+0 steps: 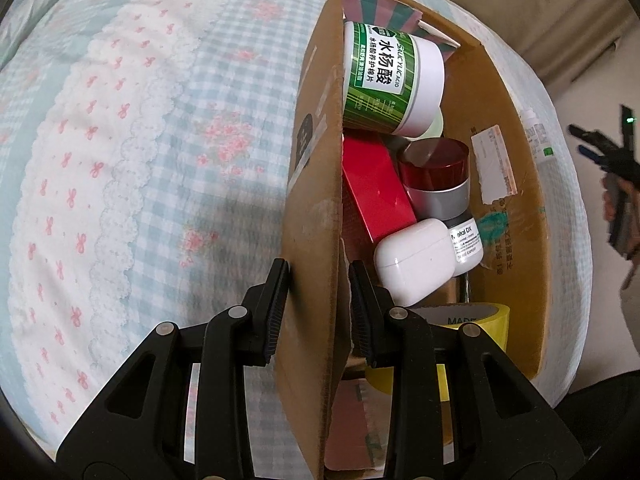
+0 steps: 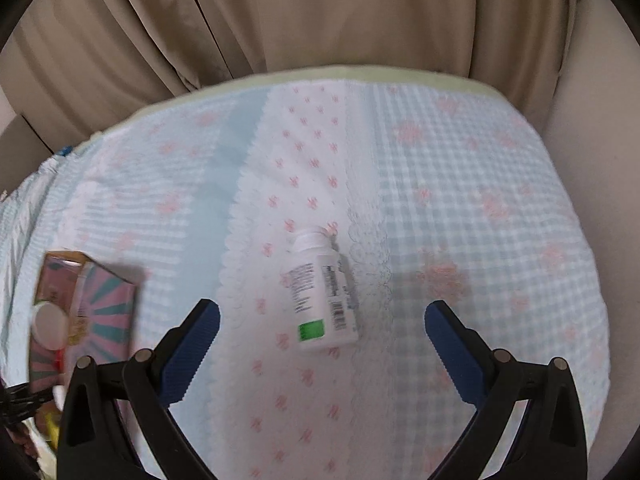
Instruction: Organize rigid objects
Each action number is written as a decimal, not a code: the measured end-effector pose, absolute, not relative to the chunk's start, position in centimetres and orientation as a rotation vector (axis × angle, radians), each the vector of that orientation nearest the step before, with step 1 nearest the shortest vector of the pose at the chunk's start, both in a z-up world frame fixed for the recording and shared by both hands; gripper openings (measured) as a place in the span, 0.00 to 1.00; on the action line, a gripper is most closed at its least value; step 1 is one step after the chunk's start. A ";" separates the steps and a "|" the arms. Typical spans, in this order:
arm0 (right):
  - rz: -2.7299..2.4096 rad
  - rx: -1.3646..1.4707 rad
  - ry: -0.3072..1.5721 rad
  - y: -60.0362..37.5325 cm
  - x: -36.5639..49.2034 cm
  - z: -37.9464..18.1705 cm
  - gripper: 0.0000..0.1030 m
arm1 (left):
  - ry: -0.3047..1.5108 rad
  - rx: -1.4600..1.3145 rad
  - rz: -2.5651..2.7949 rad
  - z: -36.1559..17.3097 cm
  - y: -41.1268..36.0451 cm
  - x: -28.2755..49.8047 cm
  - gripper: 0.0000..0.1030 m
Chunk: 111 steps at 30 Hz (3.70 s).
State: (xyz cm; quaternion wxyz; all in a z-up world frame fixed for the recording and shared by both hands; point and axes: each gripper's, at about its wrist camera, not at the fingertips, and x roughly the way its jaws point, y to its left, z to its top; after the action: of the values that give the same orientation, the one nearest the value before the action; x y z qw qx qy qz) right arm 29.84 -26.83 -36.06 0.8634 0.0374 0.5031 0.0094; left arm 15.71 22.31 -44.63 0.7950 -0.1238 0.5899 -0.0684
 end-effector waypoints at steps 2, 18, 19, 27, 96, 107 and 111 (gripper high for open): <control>0.026 0.067 1.078 -27.0 31.0 -38.2 0.91 | 1.263 -0.276 -0.147 -44.6 22.4 15.6 0.26; 0.072 0.037 1.170 -26.4 34.3 -44.2 0.46 | 1.262 -0.290 -0.150 -44.5 22.7 15.3 0.26; 0.070 0.050 1.171 -26.5 34.3 -44.1 0.46 | 1.262 -0.290 -0.150 -44.6 22.7 15.3 0.26; 0.038 0.144 1.142 -26.8 33.5 -40.8 0.46 | 1.293 -0.274 -0.163 -44.7 22.6 16.0 0.26; 0.088 0.287 1.251 1.8 22.7 -34.2 1.00 | 1.401 -0.092 -0.195 -42.4 20.0 18.8 0.26; 0.083 0.196 1.121 -2.7 15.1 -20.6 1.00 | 1.111 0.037 -0.143 -23.7 14.4 15.3 1.00; 0.062 0.125 1.033 -4.9 11.4 -14.1 1.00 | 0.997 0.030 -0.140 -16.7 11.5 13.7 1.00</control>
State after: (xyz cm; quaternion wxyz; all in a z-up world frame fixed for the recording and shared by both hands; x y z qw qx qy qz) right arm 11.39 -4.90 -14.06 0.8672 0.0599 0.4935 0.0296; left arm 13.69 11.52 -16.67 0.8758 0.0142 0.4778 -0.0671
